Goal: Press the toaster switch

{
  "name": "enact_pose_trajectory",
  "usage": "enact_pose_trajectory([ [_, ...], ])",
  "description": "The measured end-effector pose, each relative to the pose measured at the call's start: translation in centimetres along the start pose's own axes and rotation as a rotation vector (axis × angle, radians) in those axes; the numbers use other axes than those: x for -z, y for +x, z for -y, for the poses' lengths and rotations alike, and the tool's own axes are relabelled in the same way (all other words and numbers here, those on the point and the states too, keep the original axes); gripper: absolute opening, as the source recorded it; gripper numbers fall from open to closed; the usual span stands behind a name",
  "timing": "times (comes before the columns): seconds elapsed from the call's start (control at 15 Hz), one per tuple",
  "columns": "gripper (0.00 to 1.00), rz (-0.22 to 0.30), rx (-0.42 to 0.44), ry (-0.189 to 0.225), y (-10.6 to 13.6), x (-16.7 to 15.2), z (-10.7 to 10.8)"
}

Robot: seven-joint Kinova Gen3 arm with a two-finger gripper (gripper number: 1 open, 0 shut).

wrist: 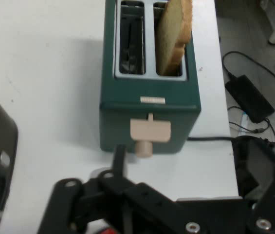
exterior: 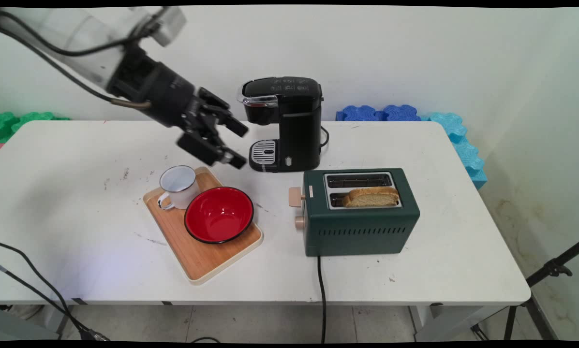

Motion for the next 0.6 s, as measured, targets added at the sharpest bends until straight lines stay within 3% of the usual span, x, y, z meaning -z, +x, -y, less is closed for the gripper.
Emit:
enact_pose_trajectory([
  [0.07,0.00,0.002,-0.008,0.002,0.5,-0.9,-0.1],
  [0.6,0.00,0.072,-0.061,0.007,1.5,-4.9,0.1],
])
